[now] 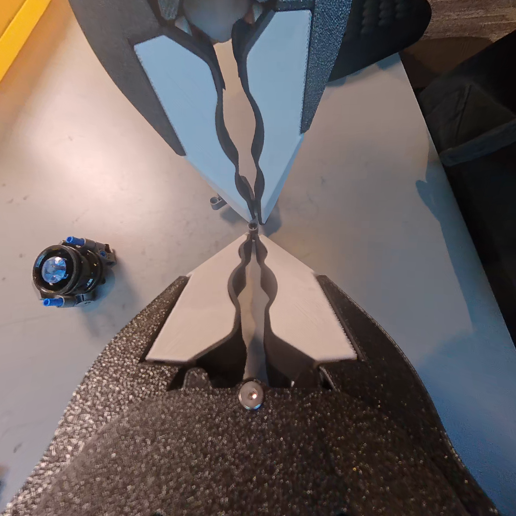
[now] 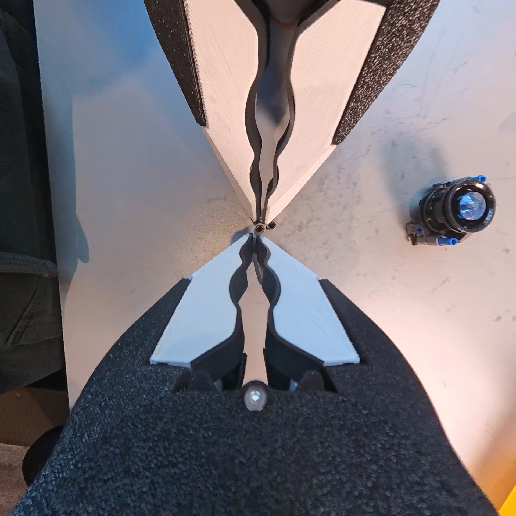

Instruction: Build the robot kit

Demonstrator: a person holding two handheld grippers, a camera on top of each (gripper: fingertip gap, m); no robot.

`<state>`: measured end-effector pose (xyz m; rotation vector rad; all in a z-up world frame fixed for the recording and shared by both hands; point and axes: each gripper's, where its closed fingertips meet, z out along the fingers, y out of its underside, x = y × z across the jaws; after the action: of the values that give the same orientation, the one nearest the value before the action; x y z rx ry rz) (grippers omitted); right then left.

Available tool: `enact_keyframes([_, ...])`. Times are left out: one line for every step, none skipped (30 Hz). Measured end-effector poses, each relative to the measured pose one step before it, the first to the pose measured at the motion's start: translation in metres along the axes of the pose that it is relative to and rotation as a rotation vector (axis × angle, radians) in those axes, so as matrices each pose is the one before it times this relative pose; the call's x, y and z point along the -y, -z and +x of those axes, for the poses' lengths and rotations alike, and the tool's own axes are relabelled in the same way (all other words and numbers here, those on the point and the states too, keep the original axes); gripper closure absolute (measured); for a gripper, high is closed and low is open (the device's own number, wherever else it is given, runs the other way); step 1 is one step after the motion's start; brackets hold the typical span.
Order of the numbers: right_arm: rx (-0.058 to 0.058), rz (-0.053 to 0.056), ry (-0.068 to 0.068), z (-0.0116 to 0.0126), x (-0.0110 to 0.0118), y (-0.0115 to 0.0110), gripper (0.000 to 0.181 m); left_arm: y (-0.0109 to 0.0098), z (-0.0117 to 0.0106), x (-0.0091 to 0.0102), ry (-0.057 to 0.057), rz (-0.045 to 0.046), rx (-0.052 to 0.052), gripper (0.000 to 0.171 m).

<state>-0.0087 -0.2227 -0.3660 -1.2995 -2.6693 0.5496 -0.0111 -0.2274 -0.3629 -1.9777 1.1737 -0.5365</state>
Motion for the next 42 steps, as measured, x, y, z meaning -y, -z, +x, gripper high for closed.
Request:
enact_keyframes([0.0009,-0.0043,0.0013,0.00003,0.00003,-0.00005,0.180,0.00016,-0.00011,-0.00004,-0.0021,-0.00065,0.0020,0.171])
enact_keyframes([-0.0014,-0.0064,0.0046,0.00007,-0.00013,0.00002,0.180,0.00081,-0.00056,0.00032,-0.0018,0.00077,0.0040,0.170])
enact_keyframes([-0.0017,-0.0070,0.0040,0.00007,-0.00021,0.00007,0.180,0.00128,-0.00068,0.00090,0.0005,0.00468,0.0029,0.169])
enact_keyframes([-0.0014,-0.0060,0.0039,-0.00011,-0.00011,-0.00009,0.180,0.00154,-0.00033,0.00160,0.0057,0.00953,-0.0015,0.167])
enact_keyframes([-0.0004,-0.0048,0.0021,-0.00001,0.00007,-0.00005,0.180,0.00117,-0.00034,0.00205,0.0104,0.01265,-0.0019,0.166])
enact_keyframes([-0.0010,-0.0045,0.0036,0.00003,0.00013,0.00002,0.180,0.00047,-0.00018,0.00143,0.0113,0.00925,-0.0032,0.165])
enact_keyframes([-0.0010,-0.0042,0.0024,0.00010,0.00003,-0.00004,0.180,-0.00038,0.00055,0.00024,0.0076,0.00093,-0.0054,0.164])
enact_keyframes([-0.0008,-0.0034,0.0025,0.00009,0.00001,-0.00005,0.180,-0.00101,0.00073,-0.00069,0.0017,-0.00507,-0.0038,0.163])
enact_keyframes([-0.0018,-0.0016,0.0021,0.00021,0.00030,-0.00008,0.180,-0.00116,0.00062,-0.00110,-0.0008,-0.00675,-0.0015,0.163])
enact_keyframes([-0.0011,-0.0013,-0.0016,0.00023,0.00014,-0.00012,0.180,-0.00123,0.00024,-0.00090,0.0021,-0.00520,-0.0009,0.163])
enact_keyframes([-0.0007,-0.0013,0.0009,0.00007,0.00012,-0.00012,0.180,-0.00115,-0.00022,-0.00029,0.0061,-0.00198,0.0005,0.163])
enact_keyframes([-0.0019,-0.0025,0.0030,0.00009,-0.00008,-0.00004,0.180,-0.00088,-0.00011,0.00003,0.0063,-0.00032,-0.0012,0.165])
enact_keyframes([-0.0016,-0.0053,0.0024,0.00000,-0.00044,-0.00017,0.180,-0.00046,0.00022,0.00018,0.0022,-0.00052,-0.0015,0.165])
enact_keyframes([-0.0025,-0.0037,0.0065,0.00007,-0.00024,-0.00006,0.180,-0.00014,0.00005,-0.00010,-0.0021,-0.00236,0.0010,0.165])
enact_keyframes([-0.0027,-0.0008,0.0051,0.00000,0.00023,-0.00007,0.180,0.00017,0.00007,-0.00030,-0.0054,-0.00472,0.0024,0.166])
enact_keyframes([-0.0015,0.0005,0.0019,-0.00011,0.00047,-0.00007,0.180,0.00030,0.00001,-0.00057,-0.0082,-0.00681,0.0040,0.166])
enact_keyframes([-0.0026,-0.0003,0.0043,0.00007,0.00036,-0.00002,0.180,0.00023,0.00001,-0.00058,-0.0067,-0.00619,0.0037,0.166])
enact_keyframes([-0.0023,-0.0034,0.0050,-0.00008,0.00011,-0.00007,0.180,0.00015,0.00012,-0.00044,-0.0014,-0.00377,0.0023,0.166])
enact_keyframes([-0.0016,-0.0051,0.0035,0.00006,-0.00004,0.00003,0.180,0.00005,-0.00003,-0.00040,0.0006,-0.00279,0.0034,0.167])
enact_keyframes([-0.0003,-0.0064,0.0049,0.00003,-0.00007,-0.00014,0.180,0.00000,-0.00016,-0.00033,-0.0006,-0.00104,0.0072,0.167])
enact_keyframes([0.0024,-0.0075,0.0047,-0.00006,-0.00016,0.00003,0.180,0.00000,-0.00005,-0.00024,0.0060,0.00182,0.0041,0.167])
enact_keyframes([0.0034,-0.0056,0.0047,0.00009,0.00008,-0.00019,0.180,0.00000,0.00010,-0.00030,0.0135,0.00420,0.0001,0.167])
enact_keyframes([0.0065,-0.0049,0.0038,-0.00003,0.00003,-0.00008,0.180,0.00000,0.00006,-0.00032,0.0162,0.00369,0.0011,0.167])
enact_keyframes([0.0068,-0.0023,0.0061,0.00009,0.00031,-0.00002,0.180,0.00008,-0.00009,-0.00032,0.0097,0.00135,0.0026,0.168])
enact_keyframes([0.0074,-0.0045,0.0030,0.00000,0.00003,-0.00008,0.181,0.00004,0.00002,-0.00031,0.0056,0.00116,0.0017,0.168])
enact_keyframes([0.0033,-0.0062,0.0088,-0.00007,-0.00007,-0.00012,0.181,-0.00003,-0.00003,-0.00015,-0.0002,0.00107,0.0025,0.168])
enact_keyframes([-0.0002,-0.0075,0.0112,-0.00005,0.00007,-0.00012,0.181,-0.00001,-0.00001,-0.00026,-0.0003,0.00143,0.0025,0.168])
enact_keyframes([-0.0005,-0.0083,0.0103,0.00001,0.00002,-0.00017,0.181,0.00007,-0.00004,-0.00019,0.0010,0.00306,0.0048,0.168])
enact_keyframes([0.0002,-0.0055,0.0088,0.00003,0.00013,-0.00007,0.181,-0.00007,-0.00001,-0.00033,-0.0019,0.00169,0.0084,0.168])
enact_keyframes([0.0024,-0.0038,0.0035,0.00000,0.00001,-0.00018,0.181,-0.00002,-0.00028,-0.00054,-0.0031,-0.00199,0.0098,0.168])
enact_keyframes([0.0039,0.0025,0.0041,-0.00004,0.00053,-0.00032,0.181,-0.00064,-0.00082,-0.00271,-0.0015,-0.01269,0.0099,0.171])
enact_keyframes([0.0092,0.0160,0.0041,-0.00073,0.00146,-0.00130,0.181,-0.00149,-0.00052,-0.00509,-0.0062,-0.02396,0.0076,0.171])
enact_keyframes([0.0021,0.0028,0.0027,0.00031,0.00003,0.00013,0.181,0.00000,0.00009,0.00043,-0.0075,-0.00002,0.0065,0.171])
enact_keyframes([-0.0056,-0.0050,0.0076,-0.00008,-0.00029,0.00010,0.181,-0.00002,-0.00025,0.00039,-0.0297,0.00289,0.0200,0.171])
enact_keyframes([-0.0037,-0.0050,0.0100,-0.00017,-0.00035,-0.00018,0.181,-0.00009,0.00020,0.00001,-0.0197,0.00050,0.0104,0.171])
enact_keyframes([0.0096,0.0033,-0.0095,0.00003,-0.00007,-0.00005,0.181,-0.00006,0.00027,-0.00023,0.0089,-0.00117,-0.0109,0.171])
enact_keyframes([0.0149,0.0065,-0.0204,0.00014,-0.00013,-0.00014,0.181,-0.00009,0.00018,-0.00003,0.0179,-0.00130,-0.0179,0.171])
enact_keyframes([0.0087,0.0007,-0.0138,-0.00020,-0.00087,-0.00029,0.181,0.00000,0.00012,0.00020,0.0123,0.00068,-0.0118,0.171])
enact_keyframes([-0.0013,-0.0025,-0.0018,0.00004,-0.00113,-0.00075,0.181,0.00016,0.00000,0.00040,0.0017,0.00187,-0.0016,0.171])
enact_keyframes([-0.0013,-0.0007,-0.0023,-0.00012,-0.00024,0.00008,0.181,0.00026,0.00021,0.00017,-0.0016,0.00168,-0.0039,0.171])
enact_keyframes([-0.0016,-0.0007,-0.0003,0.00006,0.00004,0.00000,0.180,0.00084,0.00074,0.00030,0.0054,0.00312,-0.0137,0.171])
enact_keyframes([-0.0014,0.0039,-0.0003,0.00030,0.00063,0.00002,0.181,0.00193,0.00098,0.00191,0.0152,0.01238,-0.0192,0.171])
